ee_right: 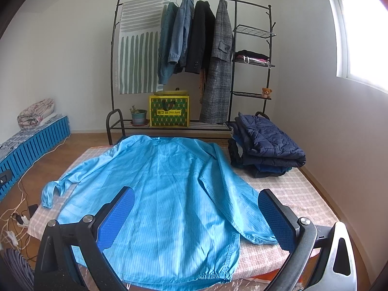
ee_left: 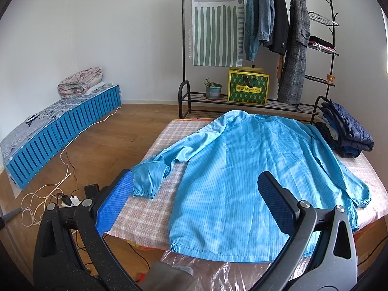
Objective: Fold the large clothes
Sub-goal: 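Grasp the coat's side edge with the left gripper and lift it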
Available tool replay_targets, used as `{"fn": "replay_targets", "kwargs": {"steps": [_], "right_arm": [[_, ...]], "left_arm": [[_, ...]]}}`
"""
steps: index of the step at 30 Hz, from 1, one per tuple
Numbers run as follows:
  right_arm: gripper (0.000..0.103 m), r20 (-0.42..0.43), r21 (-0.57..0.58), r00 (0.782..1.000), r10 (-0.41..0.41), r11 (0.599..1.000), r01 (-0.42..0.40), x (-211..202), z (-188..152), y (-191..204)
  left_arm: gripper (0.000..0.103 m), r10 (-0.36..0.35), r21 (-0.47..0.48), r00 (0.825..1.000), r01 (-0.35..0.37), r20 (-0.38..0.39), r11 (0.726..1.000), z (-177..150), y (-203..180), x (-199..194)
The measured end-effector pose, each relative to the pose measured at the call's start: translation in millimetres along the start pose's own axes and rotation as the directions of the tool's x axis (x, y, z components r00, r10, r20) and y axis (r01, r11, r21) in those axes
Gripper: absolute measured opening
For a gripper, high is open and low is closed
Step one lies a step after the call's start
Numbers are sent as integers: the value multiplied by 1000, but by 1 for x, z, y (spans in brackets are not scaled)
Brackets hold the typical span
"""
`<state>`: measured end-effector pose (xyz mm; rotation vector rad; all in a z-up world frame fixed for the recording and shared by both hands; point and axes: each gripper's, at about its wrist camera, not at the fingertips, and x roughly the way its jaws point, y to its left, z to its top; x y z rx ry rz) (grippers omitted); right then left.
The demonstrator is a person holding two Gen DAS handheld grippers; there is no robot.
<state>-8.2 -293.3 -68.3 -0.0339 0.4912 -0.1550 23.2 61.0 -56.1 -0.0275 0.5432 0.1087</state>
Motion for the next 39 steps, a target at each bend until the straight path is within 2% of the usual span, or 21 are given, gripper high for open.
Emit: {"fn": "replay_targets", "kwargs": {"steps": [4, 6, 8, 10, 13, 15, 16, 18, 23, 26, 29, 30, 33, 36, 39], "right_arm": [[103, -9, -23, 1000, 2, 1000, -2, 4, -1, 6], [103, -7, -25, 1000, 3, 1000, -3, 6, 0, 6], [103, -6, -18, 1000, 4, 1000, -4, 8, 2, 6], [103, -6, -8, 1000, 9, 1000, -9, 10, 2, 6], [103, -19, 3, 1000, 17, 1000, -17, 15, -1, 8], [103, -35, -4, 999, 27, 1000, -27, 19, -3, 11], [103, -43, -13, 999, 28, 999, -29, 21, -3, 14], [103, -47, -31, 999, 24, 999, -26, 24, -3, 18], [103, -48, -35, 998, 28, 999, -30, 29, 1, 25], [103, -60, -53, 998, 27, 998, -30, 36, 1, 31], [103, -72, -78, 997, 18, 997, -24, 42, -1, 39], [103, -78, -86, 997, 16, 996, -23, 44, -2, 41], [103, -100, -96, 995, 18, 995, -28, 53, -5, 47], [103, -121, -100, 992, 25, 994, -37, 61, -9, 53], [103, -135, -111, 990, 30, 993, -45, 66, -11, 59]], "left_arm": [[103, 6, -21, 999, -7, -47, 1000, -2, 31, 29], [103, 38, -23, 998, -39, -49, 999, -5, 47, 46], [103, 101, -9, 994, -102, -52, 995, -9, 63, 61], [101, 122, -2, 991, -122, -58, 992, -12, 79, 78], [94, 84, -71, 988, -94, -126, 993, -17, 112, 114], [86, 1, -183, 980, -38, -199, 982, -22, 140, 142], [83, -48, -247, 973, -10, -227, 969, -24, 155, 154], [78, -101, -370, 959, -4, -265, 929, -30, 181, 179], [76, -174, -513, 930, -18, -324, 858, -41, 217, 232], [76, -243, -608, 911, -12, -334, 794, -51, 235, 265], [76, -289, -696, 899, -25, -331, 718, -59, 251, 293], [76, -295, -712, 894, -37, -338, 701, -61, 256, 302], [77, -292, -727, 882, -79, -370, 682, -66, 263, 327], [77, -312, -737, 865, -93, -392, 669, -73, 267, 348], [76, -340, -759, 851, -101, -401, 643, -79, 265, 364]]}}
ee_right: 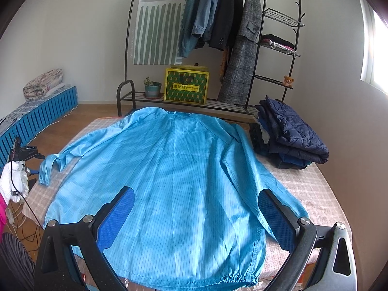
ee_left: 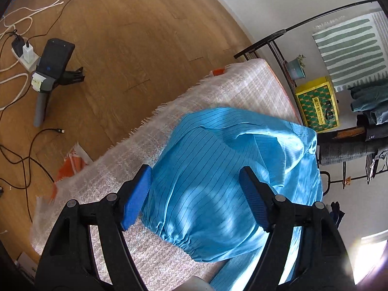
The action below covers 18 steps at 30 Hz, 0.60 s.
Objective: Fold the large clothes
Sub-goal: 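Grasp the coat's side edge with the left gripper and lift it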
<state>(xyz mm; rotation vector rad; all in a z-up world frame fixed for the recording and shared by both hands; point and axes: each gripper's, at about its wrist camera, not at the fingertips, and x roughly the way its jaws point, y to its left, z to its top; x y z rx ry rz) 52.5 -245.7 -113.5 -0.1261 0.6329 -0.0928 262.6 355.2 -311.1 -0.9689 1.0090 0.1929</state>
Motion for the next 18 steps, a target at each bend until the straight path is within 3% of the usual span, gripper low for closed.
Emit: {"fn": "replay_targets", "kwargs": {"steps": [3, 5, 6, 7, 8, 14, 18], "right_arm": [[103, -6, -11, 1000, 8, 1000, -8, 3, -1, 5], [103, -9, -18, 1000, 10, 1000, -10, 5, -1, 8], [103, -11, -21, 1000, 11, 1000, -11, 6, -2, 9], [103, -14, -24, 1000, 12, 1000, -12, 7, -2, 9], [103, -17, -27, 1000, 13, 1000, -13, 8, -2, 11], [102, -31, -36, 998, 52, 998, -53, 14, -8, 17], [94, -44, -55, 994, 101, 993, -103, 29, -12, 26]], "left_arm": [[74, 0, 26, 1000, 0, -3, 1000, 1, -5, 10], [42, 14, 44, 1000, -14, -8, 999, 1, -7, 15], [34, 18, 50, 1000, -17, -13, 999, 1, -8, 18], [15, 14, 56, 1000, -14, -9, 998, 0, -9, 18], [9, 12, 66, 1000, -13, 2, 998, 0, -10, 17], [2, 8, 158, 995, -23, 98, 987, -12, -34, -9], [1, -15, 339, 987, -41, 161, 940, -38, -72, -41]]}}
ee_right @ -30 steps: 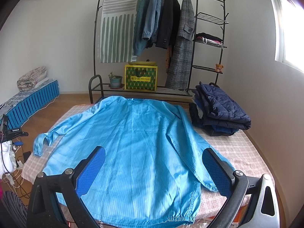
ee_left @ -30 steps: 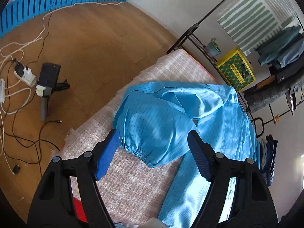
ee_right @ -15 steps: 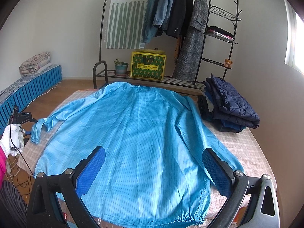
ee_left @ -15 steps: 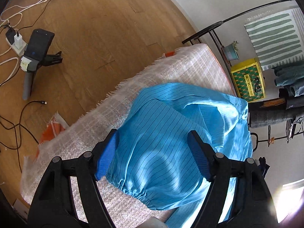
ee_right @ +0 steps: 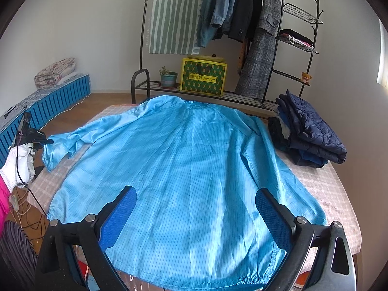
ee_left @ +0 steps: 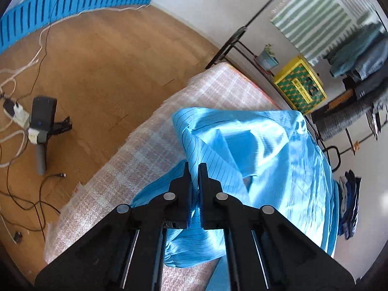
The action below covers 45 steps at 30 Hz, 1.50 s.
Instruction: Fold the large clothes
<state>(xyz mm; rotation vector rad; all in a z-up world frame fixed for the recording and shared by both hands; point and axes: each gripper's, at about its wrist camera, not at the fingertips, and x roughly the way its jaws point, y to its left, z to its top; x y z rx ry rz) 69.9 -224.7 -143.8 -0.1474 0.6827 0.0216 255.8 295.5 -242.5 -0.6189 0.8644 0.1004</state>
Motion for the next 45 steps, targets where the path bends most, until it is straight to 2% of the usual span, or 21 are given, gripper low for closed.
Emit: {"fn": "replay_targets", "kwargs": {"steps": [2, 5, 7, 10, 14, 19, 22, 24, 25, 26, 27, 28, 31, 33, 37, 40, 43, 45], "right_arm": [[90, 1, -17, 998, 57, 998, -57, 10, -2, 5], [83, -20, -19, 989, 144, 989, -145, 31, 0, 9], [67, -67, 4, 981, 181, 983, -181, 50, 5, 11], [51, -122, 68, 957, 262, 965, -255, 77, 12, 10], [48, -146, 123, 929, 339, 938, -323, 100, 18, 12], [48, -144, 97, 917, 373, 927, -362, 106, 18, 23], [48, -162, 127, 890, 426, 903, -409, 110, 19, 25], [48, -162, 117, 893, 420, 907, -405, 110, 20, 29], [48, -163, 106, 894, 417, 908, -404, 108, 21, 30], [48, -162, 99, 896, 414, 910, -403, 106, 21, 30], [48, -162, 100, 895, 415, 909, -404, 105, 21, 30], [48, -164, 103, 893, 418, 908, -406, 103, 21, 29], [52, -162, 116, 895, 416, 908, -402, 99, 19, 23], [53, -172, 130, 897, 407, 912, -389, 102, 17, 19], [54, -214, 198, 863, 457, 886, -420, 112, 8, 17], [54, -246, 187, 853, 460, 886, -424, 120, 2, 29], [54, -272, 202, 819, 505, 862, -465, 129, -5, 48], [54, -290, 208, 800, 524, 851, -482, 134, -10, 62]], "left_arm": [[1, -13, 110, 999, 8, 39, 994, -8, -27, -22], [1, -46, 244, 996, 25, 80, 970, -30, -65, -50], [1, -70, 305, 994, 41, 85, 951, -48, -84, -63], [1, -87, 385, 993, 53, 74, 922, -79, -110, -75], [0, -82, 494, 996, 48, 46, 868, -122, -138, -84], [0, -46, 587, 999, 27, 18, 809, -176, -156, -87], [0, -14, 644, 999, 34, -36, 764, -210, -166, -78], [0, 26, 674, 997, 31, -74, 738, -230, -171, -72], [5, 47, 681, 994, 34, -100, 731, -238, -174, -70], [20, 63, 680, 989, 44, -131, 732, -244, -176, -69], [30, 59, 670, 986, 61, -155, 740, -247, -177, -73], [43, 35, 656, 985, 86, -170, 750, -248, -178, -80], [45, -47, 589, 981, 152, -189, 794, -230, -176, -106], [45, -70, 539, 985, 146, -159, 830, -207, -169, -117], [45, -63, 401, 991, 104, -115, 910, -152, -132, -112], [45, -77, 254, 984, 117, -161, 960, -130, -93, -93], [45, -68, 198, 977, 109, -201, 974, -134, -73, -70], [45, -78, 171, 965, 123, -248, 977, -145, -67, -53]]}}
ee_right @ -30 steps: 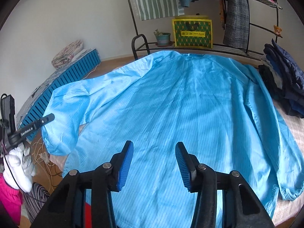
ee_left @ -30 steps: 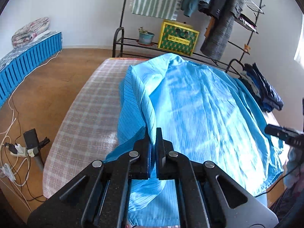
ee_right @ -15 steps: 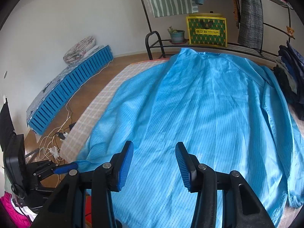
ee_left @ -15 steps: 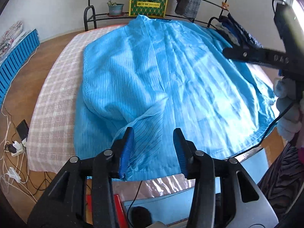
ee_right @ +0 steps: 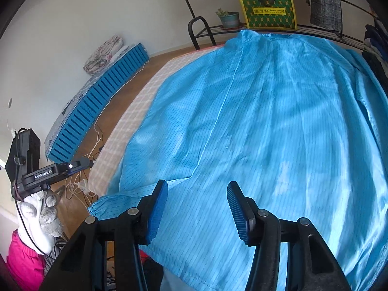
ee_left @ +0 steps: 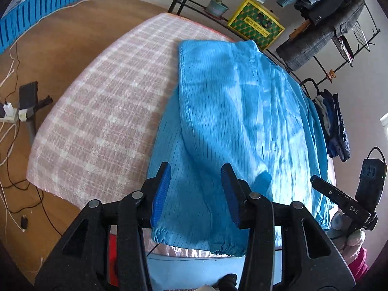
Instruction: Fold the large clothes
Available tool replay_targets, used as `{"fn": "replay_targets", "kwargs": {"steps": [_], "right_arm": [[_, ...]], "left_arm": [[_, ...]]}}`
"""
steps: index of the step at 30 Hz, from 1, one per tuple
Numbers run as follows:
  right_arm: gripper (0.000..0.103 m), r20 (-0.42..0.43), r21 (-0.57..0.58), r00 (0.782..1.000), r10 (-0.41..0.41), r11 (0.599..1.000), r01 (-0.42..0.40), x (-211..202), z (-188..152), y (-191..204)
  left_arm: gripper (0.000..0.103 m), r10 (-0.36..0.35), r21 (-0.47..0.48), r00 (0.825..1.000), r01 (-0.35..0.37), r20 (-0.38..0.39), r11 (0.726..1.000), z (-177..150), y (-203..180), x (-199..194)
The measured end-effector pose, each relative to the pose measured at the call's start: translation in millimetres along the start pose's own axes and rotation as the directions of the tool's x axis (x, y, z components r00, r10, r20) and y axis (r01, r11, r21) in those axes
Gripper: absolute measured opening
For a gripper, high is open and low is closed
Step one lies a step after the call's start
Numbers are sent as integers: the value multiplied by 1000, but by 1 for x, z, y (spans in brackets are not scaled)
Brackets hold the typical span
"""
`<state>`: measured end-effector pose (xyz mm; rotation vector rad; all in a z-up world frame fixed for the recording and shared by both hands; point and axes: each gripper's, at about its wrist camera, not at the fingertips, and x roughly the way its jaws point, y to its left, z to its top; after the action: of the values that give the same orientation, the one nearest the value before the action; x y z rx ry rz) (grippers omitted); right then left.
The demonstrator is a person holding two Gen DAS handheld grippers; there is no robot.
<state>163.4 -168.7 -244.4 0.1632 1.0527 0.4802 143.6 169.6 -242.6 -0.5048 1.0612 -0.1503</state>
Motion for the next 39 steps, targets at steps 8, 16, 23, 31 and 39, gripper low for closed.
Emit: {"fn": "replay_targets", "kwargs": {"steps": [8, 16, 23, 31, 39], "right_arm": [[58, -62, 35, 996, 63, 998, -61, 37, 0, 18], [62, -94, -90, 995, -24, 996, 16, 77, 6, 45], [62, -156, -165, 976, -151, 978, 125, 80, -8, 36], [74, -193, 155, 968, 163, 979, -134, 64, -14, 3], [66, -256, 200, 936, 242, 960, -194, 87, -37, 20]], "left_arm": [[45, -31, -29, 996, 29, -80, 999, -6, -4, 46], [45, -4, -46, 1000, 4, -11, 999, 9, 2, 40], [45, -57, -128, 997, 51, -45, 991, 32, 26, 57], [45, -79, -148, 996, 71, -51, 986, 38, 29, 75], [6, -82, -26, 996, 81, -32, 996, 41, 1, 71]]}}
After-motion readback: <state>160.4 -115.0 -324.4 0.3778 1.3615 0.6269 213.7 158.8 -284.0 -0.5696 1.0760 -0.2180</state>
